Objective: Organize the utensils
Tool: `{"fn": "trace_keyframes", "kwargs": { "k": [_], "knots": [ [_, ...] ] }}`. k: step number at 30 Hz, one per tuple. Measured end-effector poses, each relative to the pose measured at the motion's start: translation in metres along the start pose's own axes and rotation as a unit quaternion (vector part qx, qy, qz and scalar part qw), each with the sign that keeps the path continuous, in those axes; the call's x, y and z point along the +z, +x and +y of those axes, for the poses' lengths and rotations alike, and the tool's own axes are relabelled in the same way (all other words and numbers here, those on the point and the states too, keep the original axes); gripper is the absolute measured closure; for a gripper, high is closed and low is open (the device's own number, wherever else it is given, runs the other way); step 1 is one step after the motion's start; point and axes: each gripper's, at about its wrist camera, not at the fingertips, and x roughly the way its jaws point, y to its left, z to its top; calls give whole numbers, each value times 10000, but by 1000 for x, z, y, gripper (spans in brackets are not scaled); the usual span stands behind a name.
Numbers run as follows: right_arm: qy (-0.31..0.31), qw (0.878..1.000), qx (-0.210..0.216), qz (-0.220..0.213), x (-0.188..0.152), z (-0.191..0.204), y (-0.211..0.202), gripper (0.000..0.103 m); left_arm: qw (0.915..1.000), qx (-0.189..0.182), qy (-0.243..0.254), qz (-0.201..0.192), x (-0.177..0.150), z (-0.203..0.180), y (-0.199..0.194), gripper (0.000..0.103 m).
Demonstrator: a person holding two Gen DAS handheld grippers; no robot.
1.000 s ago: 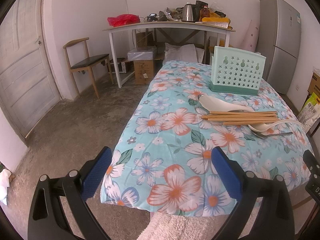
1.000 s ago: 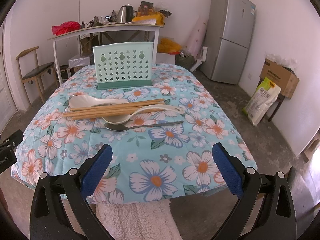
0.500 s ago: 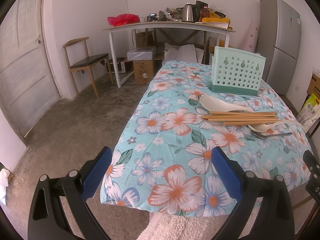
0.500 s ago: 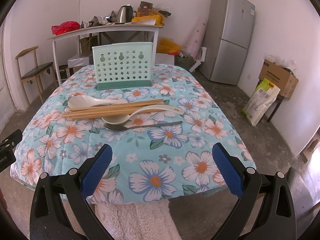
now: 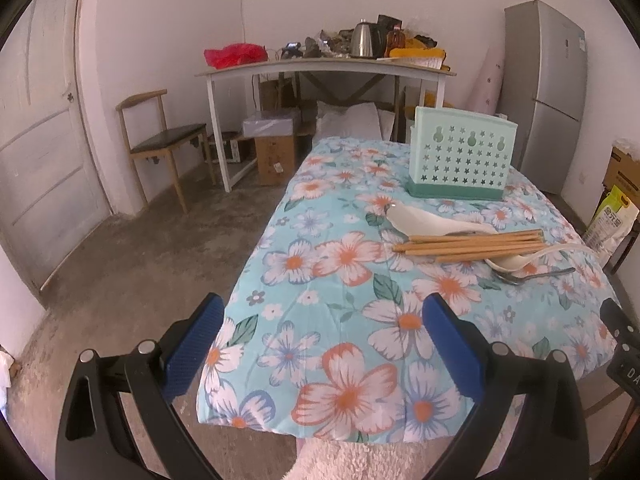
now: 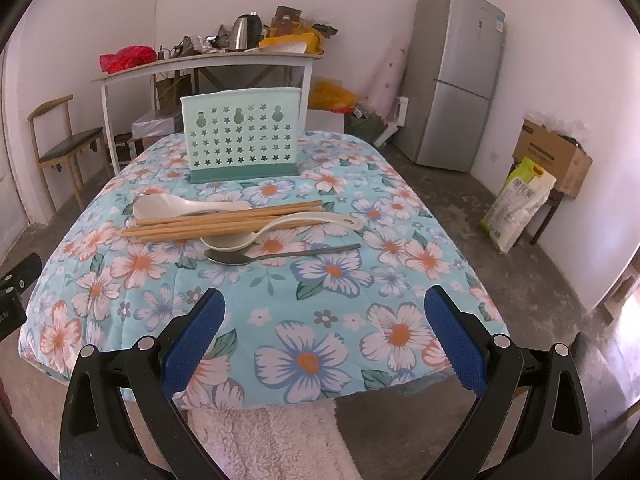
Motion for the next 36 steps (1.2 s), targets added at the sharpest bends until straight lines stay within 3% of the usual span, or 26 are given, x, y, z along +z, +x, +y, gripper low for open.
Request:
{"fn": "trace_keyframes", "kwargs": {
  "k": [6,14,18,29,36],
  "knots": [
    [32,10000,14,3,-1,2,2,8,9990,-71,-409,149,-2,10,11,6],
    [122,9998,133,3,-3,4,10,8,9964,-314,-583,525,-8,10,29,6],
    [128,9995,279,8,-8,4,18,8,9952,-430,-477,744,-12,3,40,6],
    [-49,9962,705,513,-29,21,68,8,9964,-405,182,725,-13,-28,71,6],
    [-232,9950,819,531,-35,26,87,8,9940,-415,399,927,-19,-37,98,6]
  ]
}}
